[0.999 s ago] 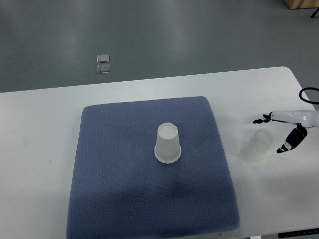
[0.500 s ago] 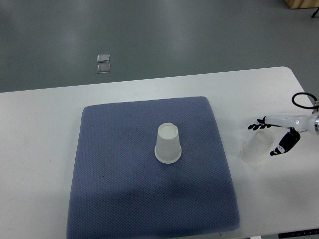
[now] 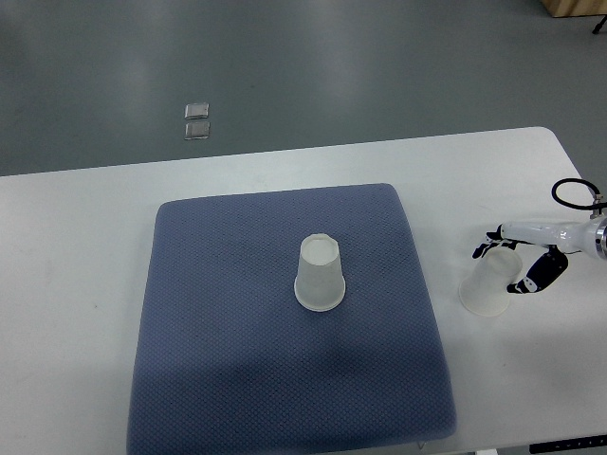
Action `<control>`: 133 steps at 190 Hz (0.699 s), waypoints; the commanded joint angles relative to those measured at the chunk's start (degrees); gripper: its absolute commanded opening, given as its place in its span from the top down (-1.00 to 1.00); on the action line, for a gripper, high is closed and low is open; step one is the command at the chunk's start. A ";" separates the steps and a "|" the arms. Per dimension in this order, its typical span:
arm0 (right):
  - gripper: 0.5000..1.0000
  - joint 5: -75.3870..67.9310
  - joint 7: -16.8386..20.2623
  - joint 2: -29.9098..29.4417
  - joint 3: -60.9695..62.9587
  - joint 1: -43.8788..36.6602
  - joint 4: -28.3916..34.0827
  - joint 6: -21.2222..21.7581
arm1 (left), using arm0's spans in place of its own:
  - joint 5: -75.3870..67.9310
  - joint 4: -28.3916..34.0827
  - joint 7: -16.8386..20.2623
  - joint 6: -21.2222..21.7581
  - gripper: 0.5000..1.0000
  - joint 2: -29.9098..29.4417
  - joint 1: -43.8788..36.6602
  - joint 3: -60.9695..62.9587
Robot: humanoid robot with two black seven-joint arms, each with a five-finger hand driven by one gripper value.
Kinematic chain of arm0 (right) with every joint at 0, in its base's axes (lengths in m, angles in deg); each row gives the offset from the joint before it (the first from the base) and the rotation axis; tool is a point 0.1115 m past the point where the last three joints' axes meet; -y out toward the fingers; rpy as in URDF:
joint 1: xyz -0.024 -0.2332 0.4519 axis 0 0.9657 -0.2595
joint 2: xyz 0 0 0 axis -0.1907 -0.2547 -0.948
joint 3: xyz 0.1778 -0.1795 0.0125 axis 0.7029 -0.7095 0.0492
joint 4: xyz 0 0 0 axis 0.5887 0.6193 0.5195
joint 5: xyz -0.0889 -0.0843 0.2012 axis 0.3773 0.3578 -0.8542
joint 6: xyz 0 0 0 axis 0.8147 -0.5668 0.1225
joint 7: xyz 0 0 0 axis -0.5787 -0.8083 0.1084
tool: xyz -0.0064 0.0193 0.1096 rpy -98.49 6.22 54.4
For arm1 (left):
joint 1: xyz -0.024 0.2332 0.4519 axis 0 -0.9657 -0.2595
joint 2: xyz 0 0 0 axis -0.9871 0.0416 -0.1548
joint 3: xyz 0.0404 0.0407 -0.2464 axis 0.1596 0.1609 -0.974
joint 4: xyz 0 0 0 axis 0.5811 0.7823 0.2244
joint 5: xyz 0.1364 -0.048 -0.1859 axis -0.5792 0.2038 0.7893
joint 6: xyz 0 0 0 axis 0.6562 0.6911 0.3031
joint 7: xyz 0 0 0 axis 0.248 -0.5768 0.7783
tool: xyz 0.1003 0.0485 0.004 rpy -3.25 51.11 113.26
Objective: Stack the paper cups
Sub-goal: 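Close the right hand fingers around the white cup and grip it, then lift the held cup and carry it over the cup on the pad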
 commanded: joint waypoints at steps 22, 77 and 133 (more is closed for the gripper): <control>0.12 -0.03 0.00 -0.32 0.00 -0.19 0.01 0.13 | 0.00 0.00 -0.02 0.00 -1.00 0.00 0.00 0.00; 0.25 -0.38 -0.79 -0.24 0.79 -1.94 0.01 1.10 | 0.00 0.00 -0.02 0.00 -1.00 0.00 0.00 0.00; 0.25 -4.68 -4.22 -0.15 1.32 -15.12 0.01 9.53 | 0.00 0.00 -0.02 0.00 -1.00 0.00 0.00 0.00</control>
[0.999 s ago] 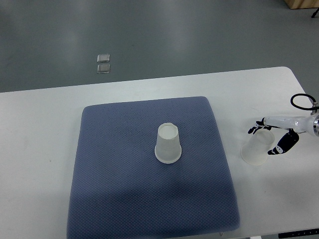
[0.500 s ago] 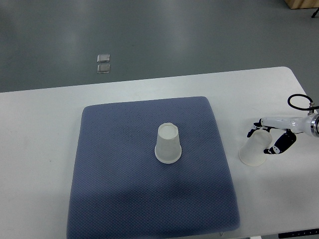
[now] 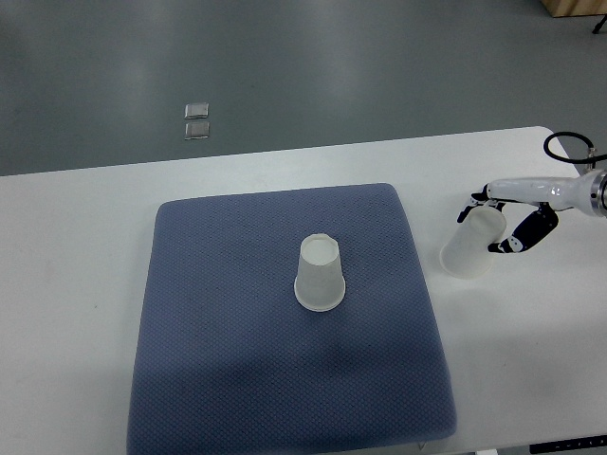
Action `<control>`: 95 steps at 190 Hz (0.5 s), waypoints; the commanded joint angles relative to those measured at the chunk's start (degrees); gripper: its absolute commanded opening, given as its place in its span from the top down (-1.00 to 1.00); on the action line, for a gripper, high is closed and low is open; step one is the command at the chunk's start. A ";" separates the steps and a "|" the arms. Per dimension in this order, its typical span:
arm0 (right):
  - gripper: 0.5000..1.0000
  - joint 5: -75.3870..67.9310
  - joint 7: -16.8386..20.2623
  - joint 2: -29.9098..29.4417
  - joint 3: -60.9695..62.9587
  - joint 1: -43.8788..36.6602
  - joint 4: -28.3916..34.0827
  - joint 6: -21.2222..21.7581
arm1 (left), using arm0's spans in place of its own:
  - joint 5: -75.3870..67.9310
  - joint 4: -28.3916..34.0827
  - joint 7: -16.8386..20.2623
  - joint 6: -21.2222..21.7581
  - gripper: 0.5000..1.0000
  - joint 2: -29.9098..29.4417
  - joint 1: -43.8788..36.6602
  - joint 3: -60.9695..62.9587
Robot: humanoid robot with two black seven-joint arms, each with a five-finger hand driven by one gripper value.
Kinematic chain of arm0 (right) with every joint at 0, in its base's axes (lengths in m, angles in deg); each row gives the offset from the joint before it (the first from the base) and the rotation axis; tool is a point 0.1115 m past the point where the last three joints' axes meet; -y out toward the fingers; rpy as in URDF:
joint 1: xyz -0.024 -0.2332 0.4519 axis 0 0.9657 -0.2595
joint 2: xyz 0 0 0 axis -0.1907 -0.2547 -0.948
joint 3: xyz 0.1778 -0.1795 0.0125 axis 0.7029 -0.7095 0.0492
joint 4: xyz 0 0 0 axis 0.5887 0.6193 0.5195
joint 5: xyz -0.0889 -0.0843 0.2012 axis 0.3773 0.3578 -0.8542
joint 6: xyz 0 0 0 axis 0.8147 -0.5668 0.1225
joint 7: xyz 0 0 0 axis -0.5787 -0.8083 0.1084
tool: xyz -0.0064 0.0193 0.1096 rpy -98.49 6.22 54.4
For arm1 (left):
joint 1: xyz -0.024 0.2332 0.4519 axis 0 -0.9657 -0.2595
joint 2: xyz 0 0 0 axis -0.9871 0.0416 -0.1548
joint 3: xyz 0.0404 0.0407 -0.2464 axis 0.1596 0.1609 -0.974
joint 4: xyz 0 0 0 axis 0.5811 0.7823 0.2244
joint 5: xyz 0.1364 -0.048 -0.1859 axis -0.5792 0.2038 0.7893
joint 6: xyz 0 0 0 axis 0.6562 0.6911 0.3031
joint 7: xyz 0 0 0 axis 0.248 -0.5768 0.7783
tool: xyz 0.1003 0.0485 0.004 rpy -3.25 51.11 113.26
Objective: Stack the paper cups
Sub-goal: 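Lift the held cup and carry it over the cup on the pad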
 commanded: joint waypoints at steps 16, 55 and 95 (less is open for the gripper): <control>0.24 -6.38 -0.76 -1.10 0.01 -9.56 0.16 6.93 | 0.00 0.00 0.07 0.00 -1.00 0.00 0.00 0.00; 0.24 -10.08 -0.50 -7.17 0.01 -17.56 0.43 10.89 | 0.00 0.00 -0.01 0.00 -1.00 0.00 0.00 0.00; 0.22 -12.18 -0.32 -13.85 -0.08 -21.34 0.87 12.91 | 0.00 0.00 -0.01 0.00 -1.00 0.00 0.00 0.00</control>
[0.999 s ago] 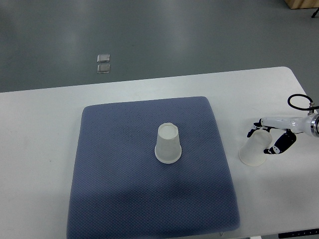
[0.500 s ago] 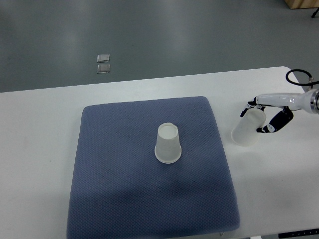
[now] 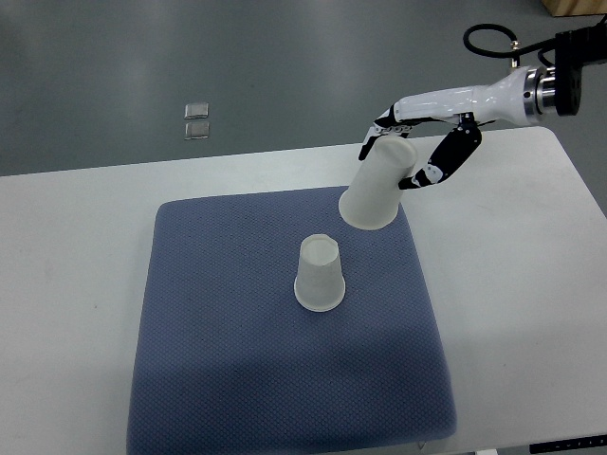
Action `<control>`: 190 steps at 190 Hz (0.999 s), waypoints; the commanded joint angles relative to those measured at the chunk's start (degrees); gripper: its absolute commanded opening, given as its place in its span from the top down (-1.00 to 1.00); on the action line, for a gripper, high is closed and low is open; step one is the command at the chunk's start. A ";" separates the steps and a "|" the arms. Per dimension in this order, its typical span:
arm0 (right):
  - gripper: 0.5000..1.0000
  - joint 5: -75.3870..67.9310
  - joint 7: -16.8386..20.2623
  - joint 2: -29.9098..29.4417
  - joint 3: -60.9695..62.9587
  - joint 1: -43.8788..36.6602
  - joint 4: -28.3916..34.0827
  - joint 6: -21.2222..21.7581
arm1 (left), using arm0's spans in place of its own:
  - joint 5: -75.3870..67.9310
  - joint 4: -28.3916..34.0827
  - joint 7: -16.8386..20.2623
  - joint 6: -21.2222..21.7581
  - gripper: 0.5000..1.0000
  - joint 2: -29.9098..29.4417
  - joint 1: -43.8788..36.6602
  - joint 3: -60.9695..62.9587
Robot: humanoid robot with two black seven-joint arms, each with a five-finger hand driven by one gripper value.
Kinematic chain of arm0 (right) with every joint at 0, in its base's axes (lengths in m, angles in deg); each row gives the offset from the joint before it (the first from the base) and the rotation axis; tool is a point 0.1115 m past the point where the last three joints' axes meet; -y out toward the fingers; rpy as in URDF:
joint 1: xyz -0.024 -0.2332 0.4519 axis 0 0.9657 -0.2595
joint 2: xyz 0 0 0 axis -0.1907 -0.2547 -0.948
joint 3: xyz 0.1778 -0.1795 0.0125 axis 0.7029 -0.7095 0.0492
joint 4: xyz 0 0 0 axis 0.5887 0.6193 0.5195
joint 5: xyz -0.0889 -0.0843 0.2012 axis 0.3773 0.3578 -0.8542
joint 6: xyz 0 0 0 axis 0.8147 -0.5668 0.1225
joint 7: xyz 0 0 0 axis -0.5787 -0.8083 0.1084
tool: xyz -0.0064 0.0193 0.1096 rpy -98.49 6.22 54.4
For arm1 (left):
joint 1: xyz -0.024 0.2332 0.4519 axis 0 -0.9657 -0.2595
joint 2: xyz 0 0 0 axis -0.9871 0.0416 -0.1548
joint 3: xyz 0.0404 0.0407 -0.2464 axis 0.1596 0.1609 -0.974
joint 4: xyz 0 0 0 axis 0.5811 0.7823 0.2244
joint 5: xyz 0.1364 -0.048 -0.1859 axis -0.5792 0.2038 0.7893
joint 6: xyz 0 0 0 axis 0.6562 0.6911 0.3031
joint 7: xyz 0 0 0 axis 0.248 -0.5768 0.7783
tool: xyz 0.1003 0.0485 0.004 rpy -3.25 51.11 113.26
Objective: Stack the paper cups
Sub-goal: 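Lift the held cup and carry it over the cup on the pad, then lower the held cup onto the cup on the pad and release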
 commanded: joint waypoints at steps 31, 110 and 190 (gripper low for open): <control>0.21 -0.95 0.46 -5.73 -0.27 -1.91 0.44 1.86 | 0.00 0.00 0.07 0.00 -1.00 0.00 0.00 0.00; 0.16 1.95 3.80 -9.69 -1.15 0.28 -0.97 0.89 | 0.00 0.00 0.08 0.00 -1.00 0.00 0.00 0.00; 0.13 2.39 3.89 -11.18 -1.24 1.51 -1.14 0.54 | 0.00 0.00 -0.01 0.00 -1.00 0.00 0.00 0.00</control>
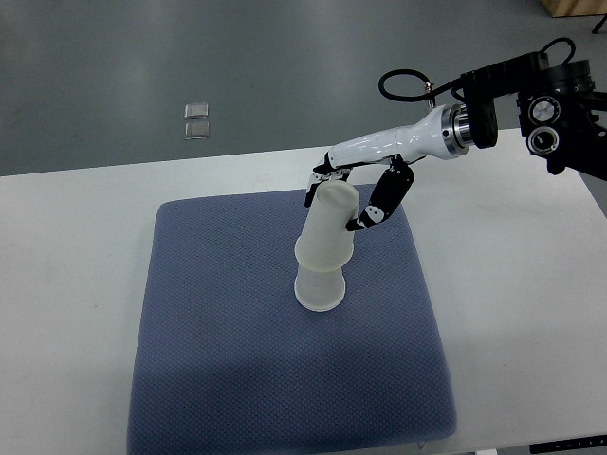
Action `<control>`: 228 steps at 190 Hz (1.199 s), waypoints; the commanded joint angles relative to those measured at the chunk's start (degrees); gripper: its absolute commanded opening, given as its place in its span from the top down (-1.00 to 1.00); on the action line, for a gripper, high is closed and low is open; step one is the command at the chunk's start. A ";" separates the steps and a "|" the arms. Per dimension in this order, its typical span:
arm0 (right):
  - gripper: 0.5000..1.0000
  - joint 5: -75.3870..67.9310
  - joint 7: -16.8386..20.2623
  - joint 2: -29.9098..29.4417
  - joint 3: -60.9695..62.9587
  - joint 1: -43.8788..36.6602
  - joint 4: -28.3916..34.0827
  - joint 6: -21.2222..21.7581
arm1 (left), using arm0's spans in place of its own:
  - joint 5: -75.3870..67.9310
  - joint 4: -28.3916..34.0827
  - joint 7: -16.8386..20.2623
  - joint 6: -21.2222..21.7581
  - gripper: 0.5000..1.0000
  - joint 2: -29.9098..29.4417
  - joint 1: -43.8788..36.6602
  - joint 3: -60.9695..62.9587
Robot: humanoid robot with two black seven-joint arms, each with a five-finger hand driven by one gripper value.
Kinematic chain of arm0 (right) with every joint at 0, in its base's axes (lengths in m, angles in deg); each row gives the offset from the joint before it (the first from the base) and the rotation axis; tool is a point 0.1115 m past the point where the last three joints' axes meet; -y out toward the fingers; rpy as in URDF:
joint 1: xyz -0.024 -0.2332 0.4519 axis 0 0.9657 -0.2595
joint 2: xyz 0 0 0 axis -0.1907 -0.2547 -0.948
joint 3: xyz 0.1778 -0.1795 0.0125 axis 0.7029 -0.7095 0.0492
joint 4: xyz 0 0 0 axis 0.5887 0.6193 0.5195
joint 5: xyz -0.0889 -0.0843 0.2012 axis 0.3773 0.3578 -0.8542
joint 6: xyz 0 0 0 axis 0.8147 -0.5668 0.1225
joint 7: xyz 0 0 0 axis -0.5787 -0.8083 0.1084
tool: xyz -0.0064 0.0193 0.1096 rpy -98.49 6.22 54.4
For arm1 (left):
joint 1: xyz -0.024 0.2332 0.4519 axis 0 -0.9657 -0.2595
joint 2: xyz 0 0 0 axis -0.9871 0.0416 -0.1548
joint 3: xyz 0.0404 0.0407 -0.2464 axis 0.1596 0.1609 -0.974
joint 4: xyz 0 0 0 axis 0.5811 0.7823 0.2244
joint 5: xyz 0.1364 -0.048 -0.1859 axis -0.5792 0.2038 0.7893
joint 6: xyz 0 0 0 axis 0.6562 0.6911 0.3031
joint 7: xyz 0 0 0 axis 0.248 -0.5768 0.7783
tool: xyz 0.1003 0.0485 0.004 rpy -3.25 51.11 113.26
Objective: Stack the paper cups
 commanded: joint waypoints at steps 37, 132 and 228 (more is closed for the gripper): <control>-0.14 0.00 0.01 -2.54 -0.05 1.12 0.01 -1.78 | 0.00 0.00 -0.02 0.00 -1.00 0.00 0.01 0.01; -0.69 -1.14 0.01 -2.27 1.10 1.82 -3.86 -1.69 | 0.00 0.00 0.07 0.00 -1.00 0.00 0.01 0.01; -0.69 -38.40 5.29 -10.18 10.15 13.07 -26.19 -4.15 | 0.00 0.00 -0.02 0.00 -1.00 0.00 0.01 0.01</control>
